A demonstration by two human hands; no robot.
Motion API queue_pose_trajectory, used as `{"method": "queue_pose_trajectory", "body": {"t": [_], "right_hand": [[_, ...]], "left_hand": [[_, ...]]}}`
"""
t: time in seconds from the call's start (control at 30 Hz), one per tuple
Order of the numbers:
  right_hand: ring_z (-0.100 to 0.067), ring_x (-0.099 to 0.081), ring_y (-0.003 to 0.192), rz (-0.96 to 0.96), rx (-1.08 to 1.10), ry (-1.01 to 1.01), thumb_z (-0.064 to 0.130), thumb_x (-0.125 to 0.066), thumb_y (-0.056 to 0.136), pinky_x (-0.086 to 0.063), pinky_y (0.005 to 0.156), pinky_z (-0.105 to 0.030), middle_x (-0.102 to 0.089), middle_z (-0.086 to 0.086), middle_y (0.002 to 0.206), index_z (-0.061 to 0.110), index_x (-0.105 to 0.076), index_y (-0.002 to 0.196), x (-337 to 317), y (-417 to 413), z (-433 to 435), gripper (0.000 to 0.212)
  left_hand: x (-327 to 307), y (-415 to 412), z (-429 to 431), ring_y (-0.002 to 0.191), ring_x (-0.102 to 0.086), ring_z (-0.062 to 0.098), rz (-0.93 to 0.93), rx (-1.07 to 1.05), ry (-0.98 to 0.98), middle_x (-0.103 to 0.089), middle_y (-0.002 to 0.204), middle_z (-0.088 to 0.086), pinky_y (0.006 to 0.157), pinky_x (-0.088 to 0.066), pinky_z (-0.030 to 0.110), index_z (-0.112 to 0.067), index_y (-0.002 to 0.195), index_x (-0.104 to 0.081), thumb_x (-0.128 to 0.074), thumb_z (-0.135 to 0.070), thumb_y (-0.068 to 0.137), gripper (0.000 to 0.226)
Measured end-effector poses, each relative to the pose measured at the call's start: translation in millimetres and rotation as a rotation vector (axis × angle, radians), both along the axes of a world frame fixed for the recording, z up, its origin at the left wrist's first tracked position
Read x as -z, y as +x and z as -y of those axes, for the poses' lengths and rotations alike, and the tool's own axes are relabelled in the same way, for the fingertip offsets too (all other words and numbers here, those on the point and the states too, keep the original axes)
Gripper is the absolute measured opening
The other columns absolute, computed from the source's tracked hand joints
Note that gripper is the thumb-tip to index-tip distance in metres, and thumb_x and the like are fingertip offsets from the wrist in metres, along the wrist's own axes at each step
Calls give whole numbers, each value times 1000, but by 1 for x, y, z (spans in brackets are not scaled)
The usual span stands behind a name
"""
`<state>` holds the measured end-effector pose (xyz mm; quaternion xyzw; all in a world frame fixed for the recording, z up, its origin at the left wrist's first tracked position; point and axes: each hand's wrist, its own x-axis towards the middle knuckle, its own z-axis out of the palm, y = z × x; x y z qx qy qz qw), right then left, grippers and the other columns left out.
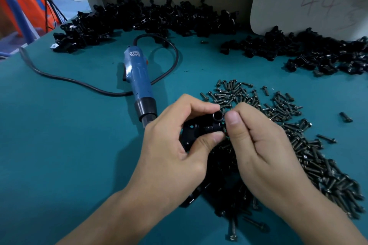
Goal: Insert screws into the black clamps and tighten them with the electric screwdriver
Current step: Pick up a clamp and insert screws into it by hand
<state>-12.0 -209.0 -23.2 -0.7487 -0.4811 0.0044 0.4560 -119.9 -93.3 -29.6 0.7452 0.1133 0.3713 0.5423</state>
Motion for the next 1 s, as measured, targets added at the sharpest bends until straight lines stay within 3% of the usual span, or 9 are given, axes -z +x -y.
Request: {"method": "queue_pose_trajectory", "body": {"t": [0.07, 0.13, 0.23, 0.5, 0.6, 0.7, 0.77, 0.9, 1.0], "right_hand": [[-7, -46, 63, -18, -8, 7, 51, -34, 107, -33, 56, -13, -45, 15, 69, 31, -41, 76, -1, 1, 1, 37], [-4, -52, 67, 6, -27, -10, 53, -36, 107, -36, 57, -10, -52, 19, 76, 35, -49, 88, -2, 4, 3, 28], [-4, -58, 79, 74, -45, -33, 39, -46, 107, -39, 64, -9, -56, 20, 87, 37, -53, 103, -2, 6, 6, 8], [-6, -44, 57, -25, -13, -37, 57, -31, 106, -32, 50, -15, -47, 12, 65, 32, -40, 74, 1, 1, 2, 42], [-5, -47, 57, -22, -19, -38, 62, -33, 104, -32, 49, -14, -52, 12, 68, 33, -49, 84, 0, 5, 5, 39], [-4, -48, 60, 18, -59, -57, 42, -41, 108, -33, 52, -8, -53, 19, 75, 36, -49, 98, -1, 6, 8, 15], [-5, -45, 60, 20, -60, -51, 40, -40, 109, -32, 52, -9, -48, 18, 71, 32, -48, 90, 0, 5, 7, 22], [-8, -44, 57, -75, -18, -36, 61, -30, 105, -33, 49, -17, -49, 4, 67, 35, -45, 75, 2, 2, 5, 42], [-8, -50, 60, -73, -26, -49, 66, -29, 103, -37, 49, -20, -54, 9, 72, 41, -51, 88, 1, 5, 7, 36]], "left_hand": [[-1, 0, 0, 110, -71, 17, 1, 0, 5, -73, 106, -12, 92, -55, 26, -30, 108, -67, -78, -12, 84, 32], [0, 0, -1, 111, -71, 16, -6, -2, -12, -74, 108, -13, 94, -56, 30, -31, 109, -66, -78, -13, 85, 31], [0, 0, -3, 112, -71, 14, -35, -2, -27, -74, 109, -13, 94, -56, 28, -33, 108, -66, -76, -14, 85, 31], [0, -1, 1, 108, -72, 19, -15, 42, -19, -73, 106, -6, 88, -55, 20, -30, 108, -68, -77, -10, 85, 33], [-1, -1, -1, 109, -72, 16, -25, 29, -24, -74, 107, -8, 90, -55, 22, -30, 108, -67, -77, -13, 85, 31], [0, -1, -1, 107, -72, 12, -42, 6, -30, -74, 105, -10, 90, -55, 22, -31, 107, -68, -77, -14, 84, 30], [0, -2, -1, 107, -72, 14, -50, 21, -31, -74, 105, -10, 90, -55, 23, -32, 107, -68, -77, -14, 84, 31], [0, -2, 0, 109, -71, 19, -41, 31, 17, -74, 105, -9, 91, -55, 28, -33, 107, -68, -78, -13, 84, 32], [0, -2, -2, 109, -72, 15, -40, 17, -13, -75, 105, -11, 91, -57, 29, -33, 106, -68, -78, -16, 84, 30]]}}
